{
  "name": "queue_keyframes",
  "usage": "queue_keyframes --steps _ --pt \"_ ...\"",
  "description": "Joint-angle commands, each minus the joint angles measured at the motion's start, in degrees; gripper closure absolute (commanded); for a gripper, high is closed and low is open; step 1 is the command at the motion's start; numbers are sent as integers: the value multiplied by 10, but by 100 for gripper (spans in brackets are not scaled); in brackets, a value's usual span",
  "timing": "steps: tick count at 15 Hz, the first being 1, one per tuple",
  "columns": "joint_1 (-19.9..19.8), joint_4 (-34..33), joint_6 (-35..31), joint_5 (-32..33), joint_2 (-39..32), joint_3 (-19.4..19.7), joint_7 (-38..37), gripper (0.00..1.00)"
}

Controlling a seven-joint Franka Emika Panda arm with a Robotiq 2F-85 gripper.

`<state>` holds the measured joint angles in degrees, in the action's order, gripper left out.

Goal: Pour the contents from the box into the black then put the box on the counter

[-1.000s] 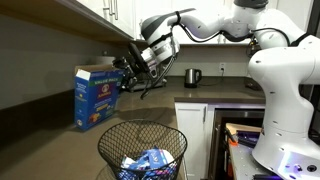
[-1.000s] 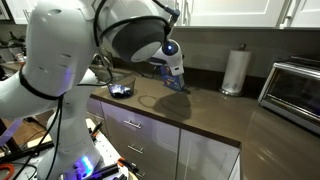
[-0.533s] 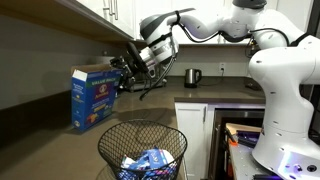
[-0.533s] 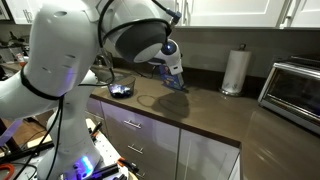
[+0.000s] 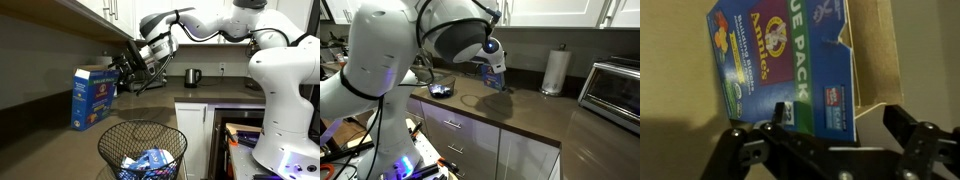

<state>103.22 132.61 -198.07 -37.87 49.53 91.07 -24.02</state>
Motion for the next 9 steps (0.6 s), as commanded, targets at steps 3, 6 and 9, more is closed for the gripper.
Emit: queue_keyframes --steps 3,6,9 --pt "-20 -3 2 -10 -19 -13 -24 0" --pt "-17 -10 2 -8 -18 -13 -23 0" --pt "-11 -19 2 -8 -18 -10 -22 0"
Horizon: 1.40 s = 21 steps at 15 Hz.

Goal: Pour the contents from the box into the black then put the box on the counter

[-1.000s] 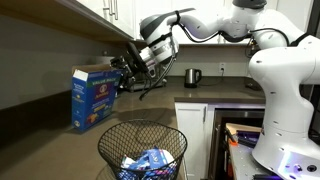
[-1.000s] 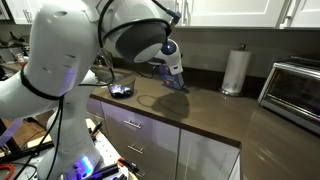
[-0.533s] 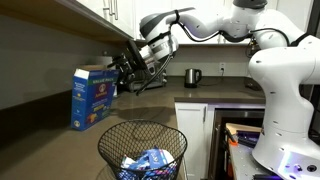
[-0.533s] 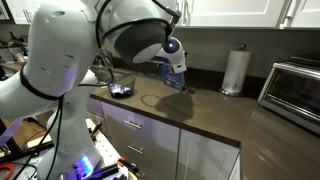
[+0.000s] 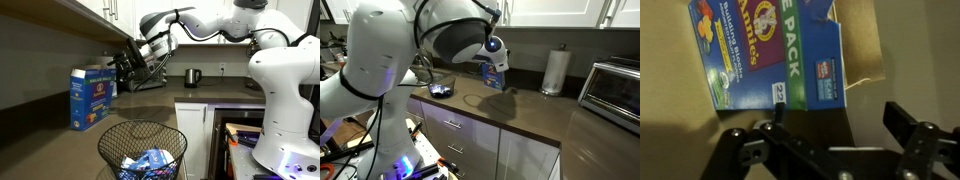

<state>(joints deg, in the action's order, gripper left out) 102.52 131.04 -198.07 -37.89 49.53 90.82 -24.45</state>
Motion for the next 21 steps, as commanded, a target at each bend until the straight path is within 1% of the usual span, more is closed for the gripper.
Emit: queue_keyframes --steps 1,7,15,17,21 --pt "-2 -5 2 -8 -19 -8 -18 0" --pt "0 -6 2 -8 -19 -8 -17 0" --pt "-5 4 2 -6 -19 -12 -14 0" --pt "-5 16 3 -8 -29 -10 -12 0" --pt "-14 64 4 -20 -68 -14 -16 0"
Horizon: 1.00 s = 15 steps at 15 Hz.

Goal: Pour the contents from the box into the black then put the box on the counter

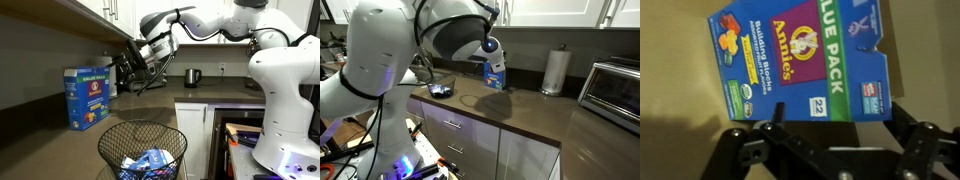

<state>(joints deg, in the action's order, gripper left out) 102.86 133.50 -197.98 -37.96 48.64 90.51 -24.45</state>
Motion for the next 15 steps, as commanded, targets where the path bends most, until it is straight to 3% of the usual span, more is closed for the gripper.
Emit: queue_keyframes --steps 1,10,15 --pt "-23 48 3 -20 -68 -17 -18 0" --pt "-107 82 2 -10 -128 -90 -27 0" --pt "-134 88 3 -13 -161 -124 -33 0"
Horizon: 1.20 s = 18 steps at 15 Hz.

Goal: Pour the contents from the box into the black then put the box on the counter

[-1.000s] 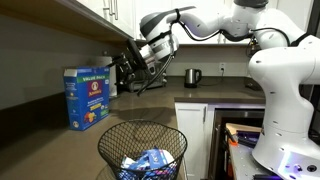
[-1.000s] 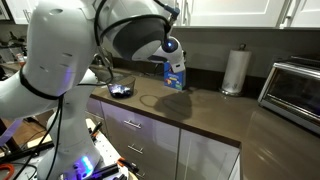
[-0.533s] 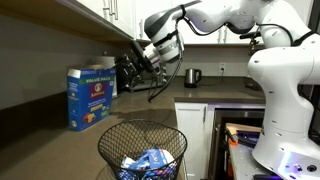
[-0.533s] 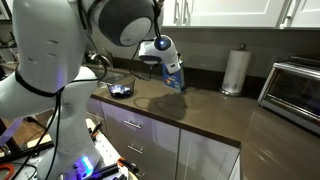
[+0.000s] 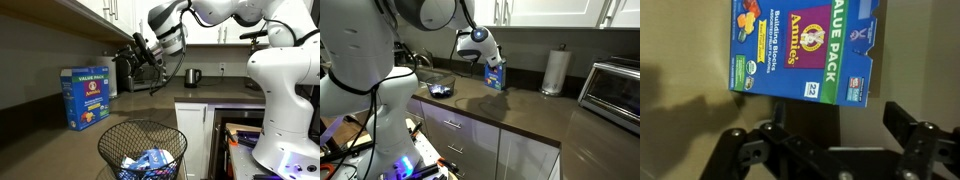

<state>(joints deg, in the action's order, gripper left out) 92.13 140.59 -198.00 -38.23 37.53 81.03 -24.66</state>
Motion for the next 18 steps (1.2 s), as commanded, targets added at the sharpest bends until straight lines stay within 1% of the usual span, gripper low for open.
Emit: queue_keyframes --steps 1,4,7,8,11,13,16,18 --pt "-31 20 3 -12 -59 -36 -35 0" --pt "-47 45 3 -14 -81 -62 -45 0" --pt "-79 74 5 -18 -116 -102 -58 0" --pt "-84 82 0 -36 -122 -114 -44 0" --pt "-131 106 23 -72 -168 -168 -38 0" --pt "-169 118 45 -100 -206 -214 -32 0" --pt "-236 131 74 -126 -251 -286 -24 0" --pt "-278 141 82 -129 -273 -332 -21 0"
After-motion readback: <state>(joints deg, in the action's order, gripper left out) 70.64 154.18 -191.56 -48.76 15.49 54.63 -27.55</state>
